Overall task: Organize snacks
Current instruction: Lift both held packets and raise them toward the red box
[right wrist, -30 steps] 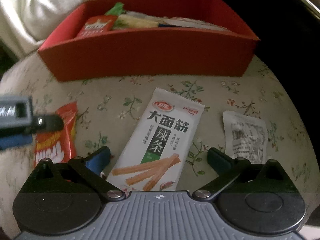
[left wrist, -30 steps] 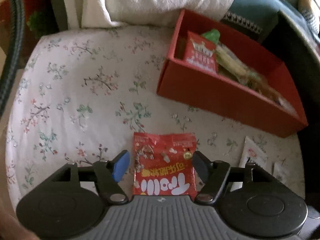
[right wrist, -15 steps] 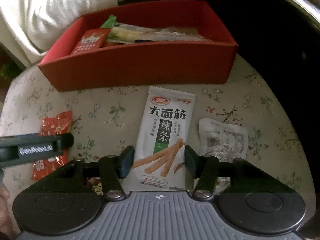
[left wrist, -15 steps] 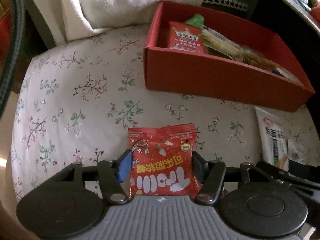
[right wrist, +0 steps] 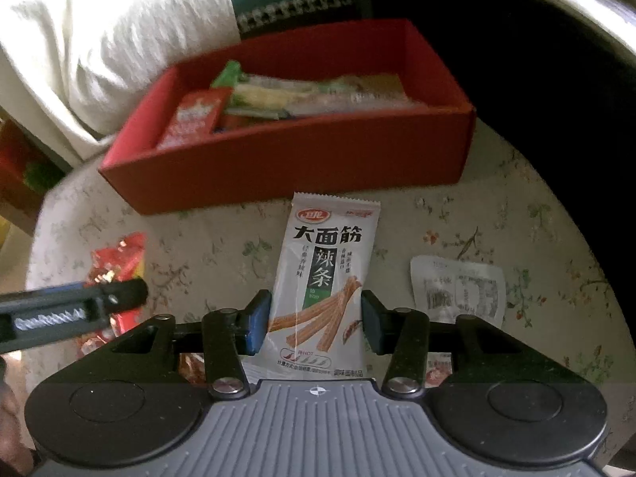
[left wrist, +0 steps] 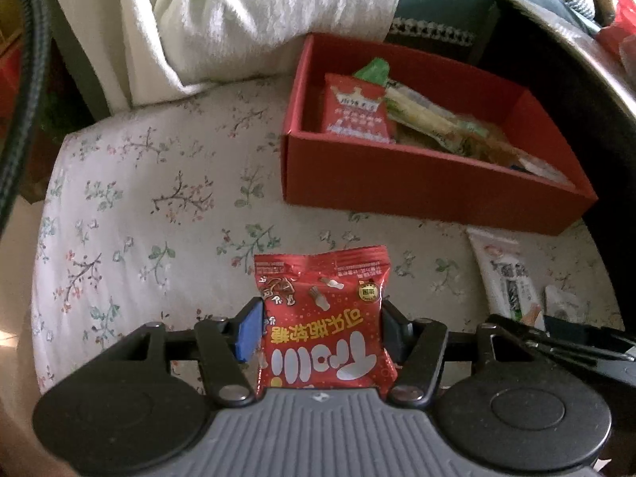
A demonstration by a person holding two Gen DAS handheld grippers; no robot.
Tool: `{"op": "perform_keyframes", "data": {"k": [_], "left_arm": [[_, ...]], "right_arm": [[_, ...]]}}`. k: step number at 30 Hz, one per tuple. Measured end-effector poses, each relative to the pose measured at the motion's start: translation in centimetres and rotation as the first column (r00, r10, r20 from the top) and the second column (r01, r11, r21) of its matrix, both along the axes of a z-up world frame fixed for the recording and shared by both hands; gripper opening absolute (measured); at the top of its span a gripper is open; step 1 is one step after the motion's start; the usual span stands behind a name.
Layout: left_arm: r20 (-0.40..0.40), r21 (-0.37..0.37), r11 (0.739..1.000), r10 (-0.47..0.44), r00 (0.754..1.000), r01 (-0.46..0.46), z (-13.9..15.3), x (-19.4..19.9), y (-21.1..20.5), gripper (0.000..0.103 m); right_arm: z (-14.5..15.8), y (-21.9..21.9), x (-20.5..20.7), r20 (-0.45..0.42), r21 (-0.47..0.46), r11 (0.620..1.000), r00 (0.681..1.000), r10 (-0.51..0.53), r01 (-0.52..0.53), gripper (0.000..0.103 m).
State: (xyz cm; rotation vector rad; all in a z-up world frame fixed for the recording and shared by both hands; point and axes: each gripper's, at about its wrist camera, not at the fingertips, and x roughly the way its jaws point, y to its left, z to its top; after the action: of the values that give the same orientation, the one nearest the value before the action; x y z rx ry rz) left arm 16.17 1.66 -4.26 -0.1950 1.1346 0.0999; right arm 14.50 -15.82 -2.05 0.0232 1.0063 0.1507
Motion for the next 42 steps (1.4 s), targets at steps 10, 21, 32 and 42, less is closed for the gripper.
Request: {"op": "perform_keyframes", "data": {"k": [10, 21, 32, 42], "left_arm": [[-0.055, 0.051, 0.998, -0.019, 0.998, 0.022, -2.3, 0.7, -0.9, 0.054], [0.031, 0.100, 0.994, -0.054, 0.998, 0.050, 0.0, -0.4, -1.5, 0.053], [0.116, 0.122, 0.992, -0.058, 0.992, 0.044, 2.2, -0.9, -1.5, 0.053], [0.149, 0.123, 0.992, -0.044, 0.988, 0.025, 3.2, -0.2, -1.3, 0.053]], "right_arm": [[-2.0, 1.8, 2.2, 0.011, -0.108, 0.994, 0.999, -0.030, 0.031, 0.083], [-1.5, 1.7, 0.6, 0.033, -0.097, 0.995, 0.999, 0.020, -0.016, 0.054], [2.6, 1.2, -1.1, 0.158, 0.001, 1.000, 0.987, 0.025, -0.026, 0.054], [4.1, 0.8, -0.7, 0.214, 0.034, 0.999, 0.977, 0.020, -0.028, 0.054]]}}
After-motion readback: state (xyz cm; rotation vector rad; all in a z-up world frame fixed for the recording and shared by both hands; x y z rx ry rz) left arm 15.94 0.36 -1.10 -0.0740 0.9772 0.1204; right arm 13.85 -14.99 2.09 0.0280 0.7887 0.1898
